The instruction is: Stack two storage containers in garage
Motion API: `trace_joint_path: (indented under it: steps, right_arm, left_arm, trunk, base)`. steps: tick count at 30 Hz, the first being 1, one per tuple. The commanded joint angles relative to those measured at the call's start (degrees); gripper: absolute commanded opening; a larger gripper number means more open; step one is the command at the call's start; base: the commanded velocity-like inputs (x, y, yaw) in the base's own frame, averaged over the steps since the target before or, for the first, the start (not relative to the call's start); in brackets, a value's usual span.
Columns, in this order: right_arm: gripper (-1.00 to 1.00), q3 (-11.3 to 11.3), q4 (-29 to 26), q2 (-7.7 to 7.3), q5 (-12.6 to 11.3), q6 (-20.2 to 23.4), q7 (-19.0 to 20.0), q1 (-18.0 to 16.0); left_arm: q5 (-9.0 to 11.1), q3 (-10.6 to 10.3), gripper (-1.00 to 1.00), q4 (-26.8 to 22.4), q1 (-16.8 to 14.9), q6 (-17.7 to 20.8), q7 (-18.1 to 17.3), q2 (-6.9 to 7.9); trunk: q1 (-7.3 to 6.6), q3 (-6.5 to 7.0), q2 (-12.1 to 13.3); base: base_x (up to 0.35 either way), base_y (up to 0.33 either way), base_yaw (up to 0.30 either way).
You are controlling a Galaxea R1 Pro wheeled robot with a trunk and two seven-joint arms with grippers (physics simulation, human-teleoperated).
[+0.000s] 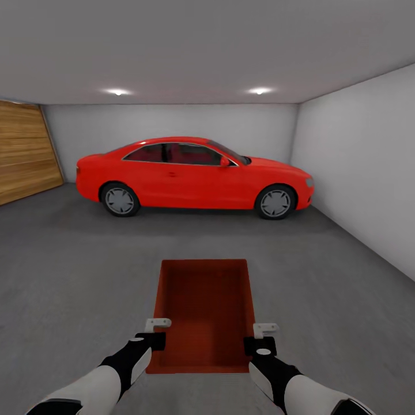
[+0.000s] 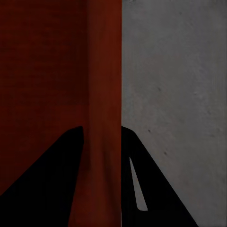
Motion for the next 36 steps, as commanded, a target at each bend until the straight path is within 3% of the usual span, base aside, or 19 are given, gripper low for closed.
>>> trace_joint_path:
  steps: [1, 16, 36]
  right_arm:
    - [-1.0, -1.07, -0.05, -0.11, 0.63, -0.45, -0.33, -0.07]
    - [-1.0, -1.14, -0.05, -0.11, 0.62, -0.46, -0.5, -0.07]
    - [-1.0, -1.1, -0.05, -0.05, 0.55, -0.47, -1.13, -0.06]
  left_arm:
    - [-0.29, 1.93, -1.0, -0.04, -0.03, 0.41, 0.57, 1.19]
    - [-0.29, 1.93, -1.0, -0.03, -0.03, 0.41, 0.57, 1.17]
    - [-0.29, 1.93, -1.0, -0.05, -0.03, 0.41, 0.57, 1.18]
  trunk:
    - [0.06, -0.12, -0.12]
    - [0.06, -0.12, -0.12]
    - [0.06, -0.12, -0.12]
  base:
    - [0.322, 0.0, 0.0]
    - [0.322, 0.0, -0.017]
    - [0.322, 0.0, -0.236]
